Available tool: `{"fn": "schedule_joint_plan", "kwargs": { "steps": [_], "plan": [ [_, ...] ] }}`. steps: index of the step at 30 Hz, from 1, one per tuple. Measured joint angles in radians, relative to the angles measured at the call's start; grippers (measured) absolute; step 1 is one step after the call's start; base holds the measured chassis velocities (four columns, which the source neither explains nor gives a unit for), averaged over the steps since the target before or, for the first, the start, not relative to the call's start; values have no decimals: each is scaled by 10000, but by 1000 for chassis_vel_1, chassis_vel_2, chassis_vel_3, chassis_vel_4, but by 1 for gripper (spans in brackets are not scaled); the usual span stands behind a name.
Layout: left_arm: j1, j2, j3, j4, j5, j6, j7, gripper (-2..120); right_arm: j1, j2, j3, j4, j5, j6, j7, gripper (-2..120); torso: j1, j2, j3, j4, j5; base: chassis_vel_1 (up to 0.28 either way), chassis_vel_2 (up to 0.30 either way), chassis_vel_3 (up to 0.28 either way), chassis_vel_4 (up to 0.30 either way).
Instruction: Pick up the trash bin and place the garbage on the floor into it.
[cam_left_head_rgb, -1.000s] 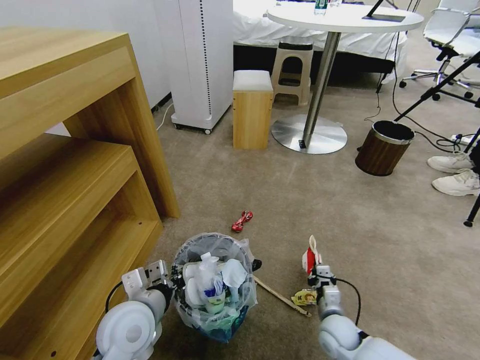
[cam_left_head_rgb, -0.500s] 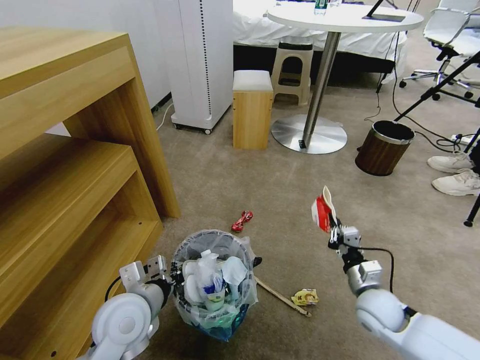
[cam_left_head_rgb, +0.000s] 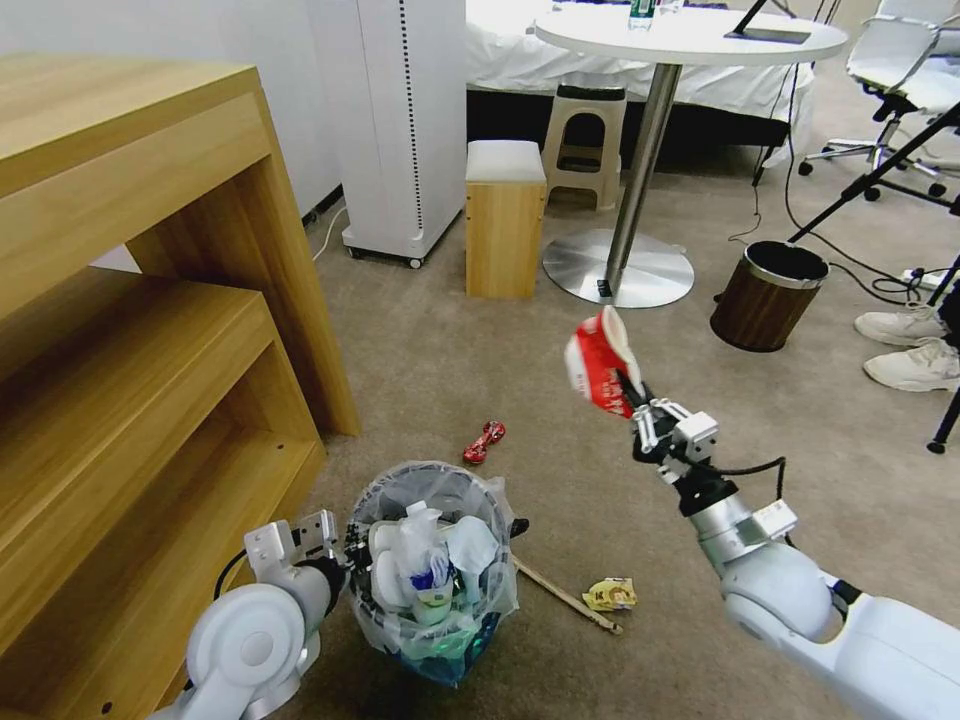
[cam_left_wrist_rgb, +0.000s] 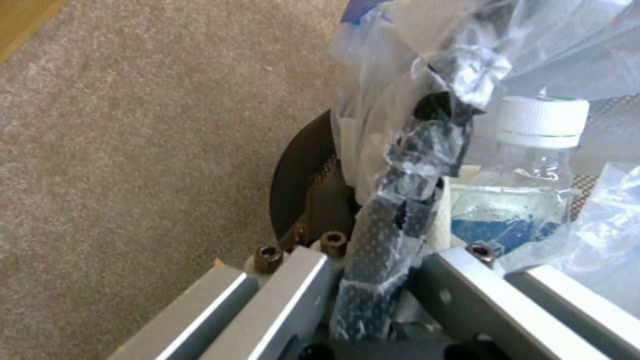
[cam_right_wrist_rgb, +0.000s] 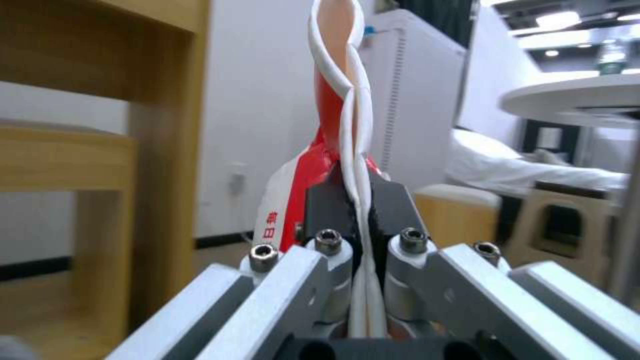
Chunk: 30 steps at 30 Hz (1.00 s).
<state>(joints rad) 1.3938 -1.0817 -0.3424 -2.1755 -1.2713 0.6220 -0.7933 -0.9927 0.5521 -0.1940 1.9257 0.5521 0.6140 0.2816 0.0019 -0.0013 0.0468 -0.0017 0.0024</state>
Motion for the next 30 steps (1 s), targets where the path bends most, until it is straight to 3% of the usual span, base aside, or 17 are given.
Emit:
{"fn": "schedule_joint_plan", "kwargs": {
  "steps": [4,9,18,30],
  "plan": [
    [-41,2,27,18,4,2,10,0,2,148,-106,-63,15,249,-377,0,0,0,0,0,0,0,0,0,0],
    [-54,-11,100,76,88,4,19,0,55,311,-213,-392,38,851,-2143,0,0,0,0,-1,-2,0,0,0,0],
    [-78,-163,271,207,275,23,22,0,308,-138,-262,-848,-15,1199,-4856,0,0,0,0,-1,-1,0,0,0,0],
    [-169,-261,391,383,370,49,31,0,1098,-385,-717,-1431,-432,1607,-6163,0,0,0,0,-2,0,0,0,0,0]
  ]
}}
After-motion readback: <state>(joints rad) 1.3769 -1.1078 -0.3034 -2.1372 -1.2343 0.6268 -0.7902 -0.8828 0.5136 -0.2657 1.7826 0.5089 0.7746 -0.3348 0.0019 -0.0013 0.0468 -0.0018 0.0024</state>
